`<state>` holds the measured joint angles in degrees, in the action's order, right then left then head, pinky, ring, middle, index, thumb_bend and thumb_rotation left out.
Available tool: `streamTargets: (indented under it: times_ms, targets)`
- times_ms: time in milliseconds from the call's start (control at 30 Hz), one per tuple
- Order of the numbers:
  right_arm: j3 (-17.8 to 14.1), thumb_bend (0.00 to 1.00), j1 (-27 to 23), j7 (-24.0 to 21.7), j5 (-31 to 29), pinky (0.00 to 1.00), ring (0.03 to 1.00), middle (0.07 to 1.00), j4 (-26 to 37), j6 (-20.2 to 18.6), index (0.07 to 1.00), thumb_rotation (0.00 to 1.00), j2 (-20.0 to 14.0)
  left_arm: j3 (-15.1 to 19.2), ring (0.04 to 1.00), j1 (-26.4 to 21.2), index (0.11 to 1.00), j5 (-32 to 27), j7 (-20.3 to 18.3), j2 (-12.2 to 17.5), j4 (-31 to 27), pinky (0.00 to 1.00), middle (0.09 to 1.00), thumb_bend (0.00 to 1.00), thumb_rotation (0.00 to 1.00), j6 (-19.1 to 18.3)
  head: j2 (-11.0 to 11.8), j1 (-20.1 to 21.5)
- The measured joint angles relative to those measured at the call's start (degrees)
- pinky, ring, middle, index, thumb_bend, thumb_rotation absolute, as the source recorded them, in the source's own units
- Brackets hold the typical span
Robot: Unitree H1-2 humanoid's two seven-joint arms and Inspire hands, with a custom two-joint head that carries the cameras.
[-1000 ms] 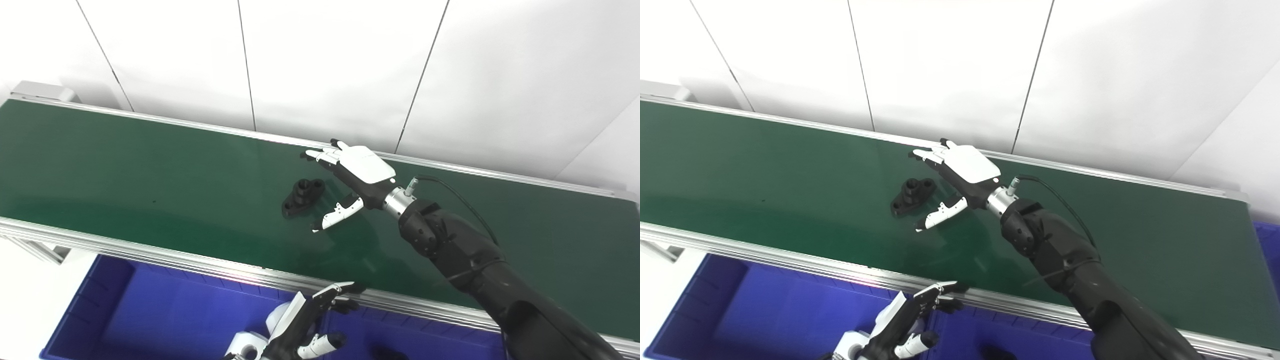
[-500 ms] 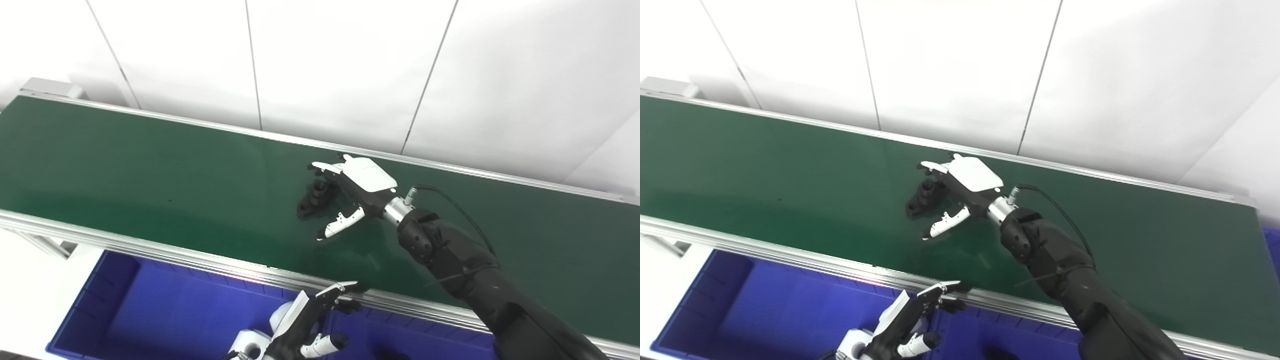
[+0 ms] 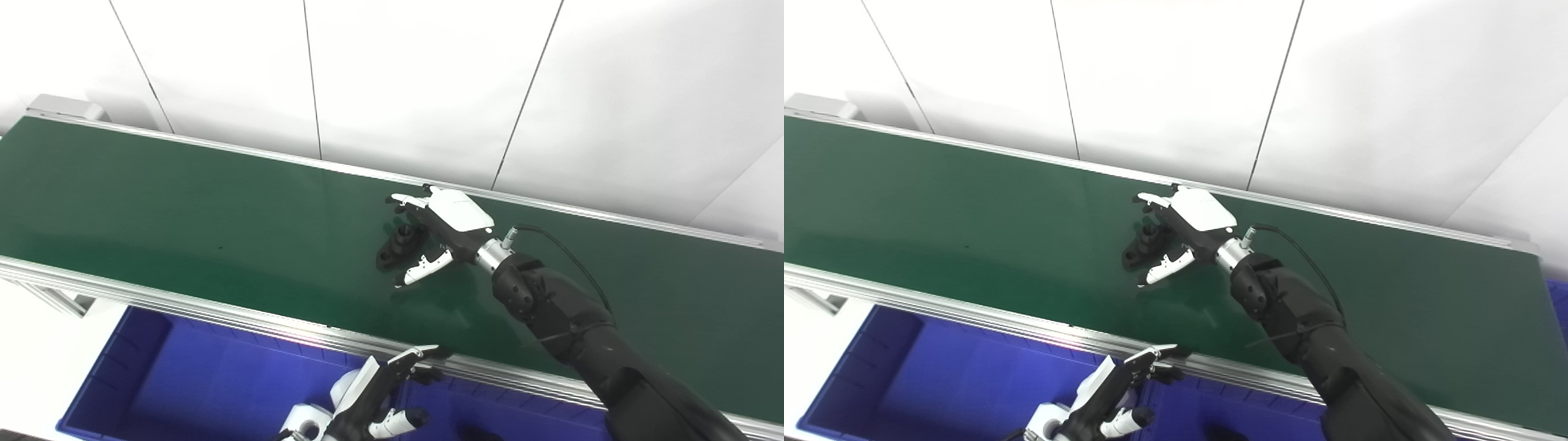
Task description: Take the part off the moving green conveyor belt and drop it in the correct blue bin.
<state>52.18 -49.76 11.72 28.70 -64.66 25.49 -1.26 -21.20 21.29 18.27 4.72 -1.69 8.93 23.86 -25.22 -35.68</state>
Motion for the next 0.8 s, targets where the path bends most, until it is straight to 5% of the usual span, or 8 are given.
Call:
streamTargets:
  times_ms: [100,400,800]
  targets:
    - [-2.02,0.56,-0.31,0.28,-0.51,0.42,0.454,0.516,-1.23,0.0,0.739,0.01,0.84,-0.01,0.83,0.0,0.794,0.01,0.0,0.0,-0.02,0.7,0.84,0.94,1.0,-0.04,-0.18,0.0]
    - [-4.4,0.53,-1.29,1.13,1.85,0.38,0.437,0.499,-4.42,0.01,0.661,0.0,2.46,-0.05,0.824,0.01,0.789,0.27,0.0,0.0,-0.14,0.69,0.837,0.94,1.0,-0.16,-0.7,0.35]
    - [-6.57,0.53,-2.74,-3.56,4.26,0.29,0.415,0.508,-5.66,0.15,0.645,0.0,1.69,-0.08,0.828,0.15,0.792,1.54,0.1,0.0,-1.15,0.69,0.839,0.93,1.0,-1.5,-1.05,1.05]
